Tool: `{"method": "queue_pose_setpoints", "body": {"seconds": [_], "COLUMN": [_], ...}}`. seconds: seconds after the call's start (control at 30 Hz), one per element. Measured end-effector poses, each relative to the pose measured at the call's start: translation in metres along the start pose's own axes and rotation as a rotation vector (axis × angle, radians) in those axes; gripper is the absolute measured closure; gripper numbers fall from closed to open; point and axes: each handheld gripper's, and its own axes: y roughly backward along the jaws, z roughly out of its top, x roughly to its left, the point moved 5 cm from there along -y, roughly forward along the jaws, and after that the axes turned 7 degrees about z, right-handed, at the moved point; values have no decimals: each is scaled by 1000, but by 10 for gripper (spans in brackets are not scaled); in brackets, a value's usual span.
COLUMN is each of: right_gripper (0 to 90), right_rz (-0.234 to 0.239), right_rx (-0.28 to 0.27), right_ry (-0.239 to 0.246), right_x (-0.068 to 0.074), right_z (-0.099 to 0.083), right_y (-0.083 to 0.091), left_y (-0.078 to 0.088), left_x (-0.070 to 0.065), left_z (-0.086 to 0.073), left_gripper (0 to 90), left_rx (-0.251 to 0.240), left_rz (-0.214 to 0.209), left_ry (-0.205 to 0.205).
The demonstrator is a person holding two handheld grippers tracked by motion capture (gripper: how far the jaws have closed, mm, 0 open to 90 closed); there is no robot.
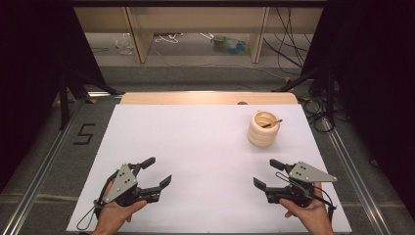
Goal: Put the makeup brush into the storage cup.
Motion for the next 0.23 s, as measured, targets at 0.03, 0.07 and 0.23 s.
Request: {"method": "queue_pose_setpoints", "body": {"seconds": [0.03, 0.07, 0.23], "right_gripper": [169, 169, 169], "right_rz": [-3, 4, 4], "right_rx": [-1, -6, -11], "right_ry": [3, -1, -2], "right_x": [0, 0, 0], "right_z": [0, 0, 0], "right_y": [0, -1, -1], "left_y": [0, 0, 0], "left_x": [0, 0, 0], "left_z": [0, 0, 0], "left_gripper": [235, 235, 235], "left_rx": [0, 0, 0], "left_rz": [0, 0, 0], "left_ry": [1, 0, 0]}}
